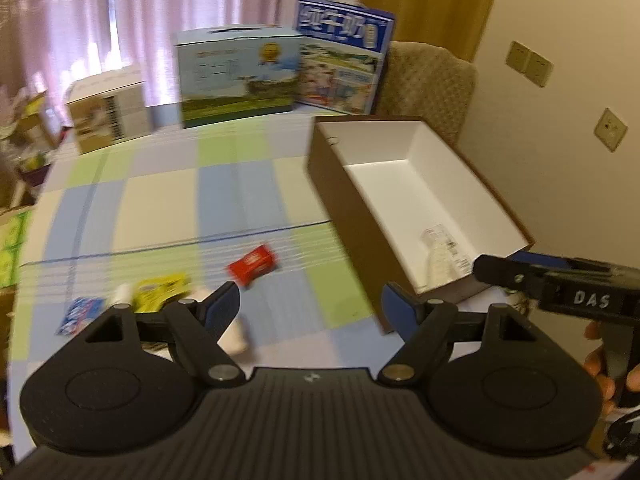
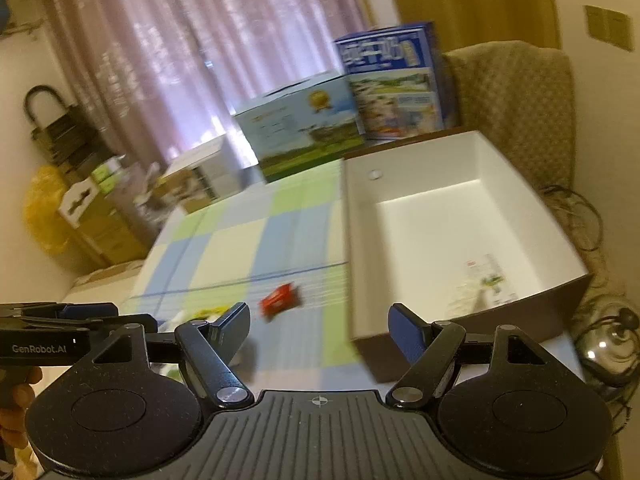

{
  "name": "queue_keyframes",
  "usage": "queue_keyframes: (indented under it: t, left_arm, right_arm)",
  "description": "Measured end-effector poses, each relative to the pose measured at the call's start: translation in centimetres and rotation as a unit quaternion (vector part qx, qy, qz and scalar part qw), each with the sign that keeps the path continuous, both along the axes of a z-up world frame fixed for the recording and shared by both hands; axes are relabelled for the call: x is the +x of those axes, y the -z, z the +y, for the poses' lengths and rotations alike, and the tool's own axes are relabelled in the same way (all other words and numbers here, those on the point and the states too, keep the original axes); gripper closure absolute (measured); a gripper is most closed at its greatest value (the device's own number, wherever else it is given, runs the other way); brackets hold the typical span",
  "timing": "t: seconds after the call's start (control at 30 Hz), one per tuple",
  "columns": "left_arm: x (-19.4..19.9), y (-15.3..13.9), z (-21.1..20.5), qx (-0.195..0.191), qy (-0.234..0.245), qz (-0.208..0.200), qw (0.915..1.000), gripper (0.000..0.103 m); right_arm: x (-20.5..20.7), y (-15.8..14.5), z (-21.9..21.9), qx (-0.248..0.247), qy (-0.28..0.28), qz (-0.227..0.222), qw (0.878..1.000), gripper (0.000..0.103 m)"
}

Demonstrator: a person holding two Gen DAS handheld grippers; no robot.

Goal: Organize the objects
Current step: 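Withdraw both grippers from the cardboard box back over the table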

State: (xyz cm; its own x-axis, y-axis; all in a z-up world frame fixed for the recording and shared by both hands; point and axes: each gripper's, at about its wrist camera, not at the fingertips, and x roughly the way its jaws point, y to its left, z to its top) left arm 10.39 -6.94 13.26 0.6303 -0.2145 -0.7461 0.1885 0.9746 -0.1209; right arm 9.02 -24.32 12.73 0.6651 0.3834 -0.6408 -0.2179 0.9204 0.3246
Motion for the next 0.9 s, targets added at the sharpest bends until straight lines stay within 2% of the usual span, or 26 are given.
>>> queue_keyframes:
  t: [0.13,0.43,0.9]
  left_arm:
    - [-2.4,-0.1,2.9,0.018,-0.026,0.000,0.9995,0.027]
    - [-6.5,0.6,8.6,0.027,-0.083,0.014,0.9961,0.026]
    - [-8.0,2.3,13.4,0.016,-0.139,0.032,0.9896,0.023]
  right_arm:
    - [-0.7,0.7,2.2,-0.011,-0.020,0.015,1.000,0.030]
    - [-1.6,2.9,6.4,-0.005,-0.058,0.043,0.997,0.030]
    - [-1.5,5.7,11.3,-0.027,-0.107,0.072,0.991,0.030]
